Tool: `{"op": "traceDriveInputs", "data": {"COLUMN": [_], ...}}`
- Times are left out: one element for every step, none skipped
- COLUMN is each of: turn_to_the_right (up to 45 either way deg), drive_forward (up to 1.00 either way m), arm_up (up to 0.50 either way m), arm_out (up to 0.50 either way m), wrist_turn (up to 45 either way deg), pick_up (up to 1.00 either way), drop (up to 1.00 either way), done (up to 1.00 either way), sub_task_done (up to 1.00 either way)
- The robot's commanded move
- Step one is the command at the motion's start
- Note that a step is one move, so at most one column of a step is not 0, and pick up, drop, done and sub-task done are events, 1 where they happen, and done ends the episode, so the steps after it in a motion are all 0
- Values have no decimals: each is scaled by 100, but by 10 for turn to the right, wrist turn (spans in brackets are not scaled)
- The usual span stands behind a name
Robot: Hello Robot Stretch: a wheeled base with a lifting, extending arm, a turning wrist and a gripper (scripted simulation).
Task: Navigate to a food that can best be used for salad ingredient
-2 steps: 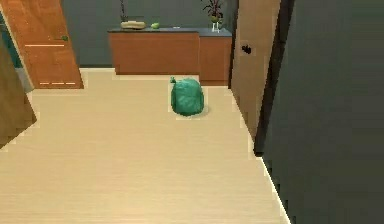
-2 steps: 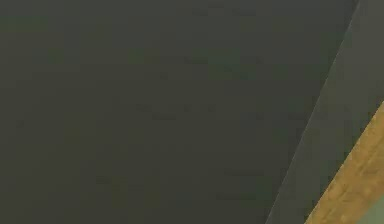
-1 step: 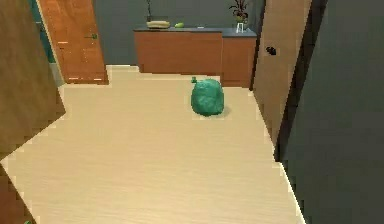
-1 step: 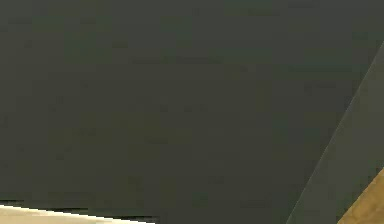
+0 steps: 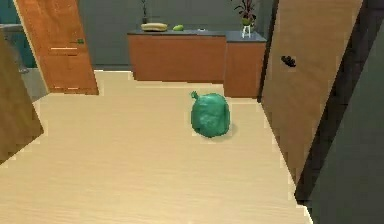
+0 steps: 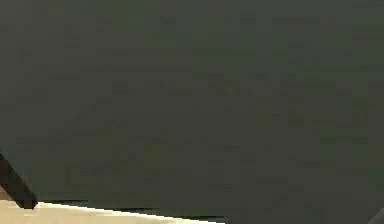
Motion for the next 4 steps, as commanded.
{"op": "traceDriveInputs", "data": {"turn_to_the_right": [-90,0,-30,0], "drive_forward": [0,100,0,100], "arm_up": [0,0,0,0], "arm_out": [0,0,0,0], "wrist_turn": [0,0,0,0], "pick_up": [0,0,0,0], "drop": [0,0,0,0], "done": [0,0,0,0], "sub_task_done": [0,0,0,0]}}
